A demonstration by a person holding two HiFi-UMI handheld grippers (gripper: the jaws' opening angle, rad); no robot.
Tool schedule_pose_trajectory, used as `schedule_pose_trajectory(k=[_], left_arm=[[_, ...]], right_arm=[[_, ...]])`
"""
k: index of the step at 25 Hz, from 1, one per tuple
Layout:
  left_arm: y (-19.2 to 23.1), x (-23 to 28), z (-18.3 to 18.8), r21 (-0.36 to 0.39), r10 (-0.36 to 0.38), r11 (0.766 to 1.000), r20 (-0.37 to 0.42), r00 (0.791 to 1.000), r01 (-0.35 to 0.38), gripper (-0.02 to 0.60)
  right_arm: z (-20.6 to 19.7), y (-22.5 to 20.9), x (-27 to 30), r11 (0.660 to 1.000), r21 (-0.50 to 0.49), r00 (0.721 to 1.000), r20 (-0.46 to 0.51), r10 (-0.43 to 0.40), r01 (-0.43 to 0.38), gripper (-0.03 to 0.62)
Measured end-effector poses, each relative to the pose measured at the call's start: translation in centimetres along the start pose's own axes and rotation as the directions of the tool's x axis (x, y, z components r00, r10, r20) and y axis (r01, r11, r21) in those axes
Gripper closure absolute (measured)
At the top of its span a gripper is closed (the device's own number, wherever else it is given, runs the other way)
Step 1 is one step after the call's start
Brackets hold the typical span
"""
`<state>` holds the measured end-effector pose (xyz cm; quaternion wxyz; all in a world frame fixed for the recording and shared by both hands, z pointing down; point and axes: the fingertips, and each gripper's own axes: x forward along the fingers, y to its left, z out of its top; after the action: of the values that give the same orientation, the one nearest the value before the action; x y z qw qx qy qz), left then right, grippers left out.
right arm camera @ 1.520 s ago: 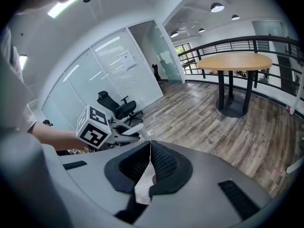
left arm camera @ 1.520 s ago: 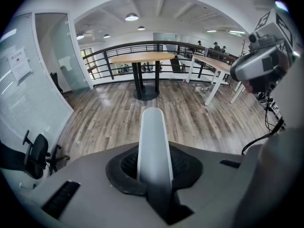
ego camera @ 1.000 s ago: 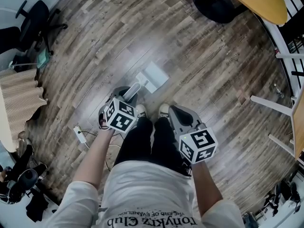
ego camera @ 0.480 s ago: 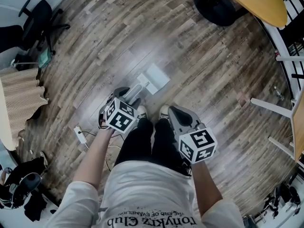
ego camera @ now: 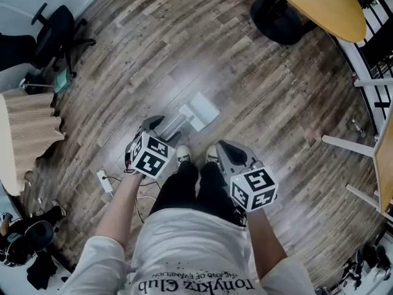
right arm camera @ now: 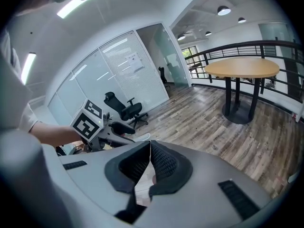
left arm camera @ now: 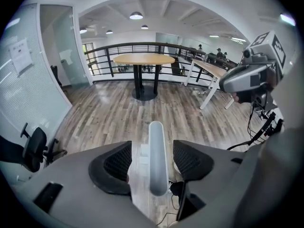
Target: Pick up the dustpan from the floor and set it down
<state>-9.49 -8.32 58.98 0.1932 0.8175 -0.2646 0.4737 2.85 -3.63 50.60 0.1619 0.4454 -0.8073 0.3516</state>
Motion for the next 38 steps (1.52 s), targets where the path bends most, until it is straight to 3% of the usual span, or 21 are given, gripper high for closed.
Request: schedule_pose_trajectory(k=[4,7,10,17,24,29,33,38], left_arm=[[0.1,-2.7,1.0,-0.008,0.020,1.000,0.045,0.999,-0.020,0.296],[-0.8,-4.6,1.8,-0.034,-0.001,0.999,0.077,0.997,0.004,0.321],[-1.9,-6.7,3.1,-0.070,-0.023,0.997,0.134,0.991,0.032,0.367],[-4.3,-10.4,4.4,-0.062,0.005,0.998,0.205,0.979,0.008,0.549],[-7.8,-13.3,3.8,-0.068,0.027,0.998,0.247,0.969,-0.011,0.558],[-10.1,-14.9,4.0,-0.115,0.084,0.992,0.313,0.946,-0.050,0.558],[-9.3,-16.7,4.2,-0.174,0.173,0.978,0.356,0.918,-0.117,0.558],[-8.3,-17.5,3.6,-0.254,0.206,0.960,0.355,0.912,-0.118,0.558]], right_arm=[[0.8,0.7,-0.8,1.000,-0.022,1.000,0.017,0.003,-0.002,0.568],[1.2,1.2,-1.6,0.999,-0.031,1.000,0.027,0.007,-0.006,0.568],[1.6,1.7,-2.3,0.999,-0.042,0.999,0.039,0.014,-0.012,0.568],[2.2,3.6,-3.8,0.998,-0.058,0.998,0.049,0.038,-0.036,0.568],[2.6,5.8,-5.5,0.993,-0.114,0.998,0.049,0.048,-0.042,0.568],[2.9,6.6,-6.5,0.992,-0.125,0.997,0.076,0.014,-0.005,0.568],[3.3,7.0,-7.2,0.993,-0.117,0.994,0.107,0.004,0.009,0.568],[3.2,7.7,-7.3,0.994,-0.111,0.994,0.106,0.017,-0.005,0.568]])
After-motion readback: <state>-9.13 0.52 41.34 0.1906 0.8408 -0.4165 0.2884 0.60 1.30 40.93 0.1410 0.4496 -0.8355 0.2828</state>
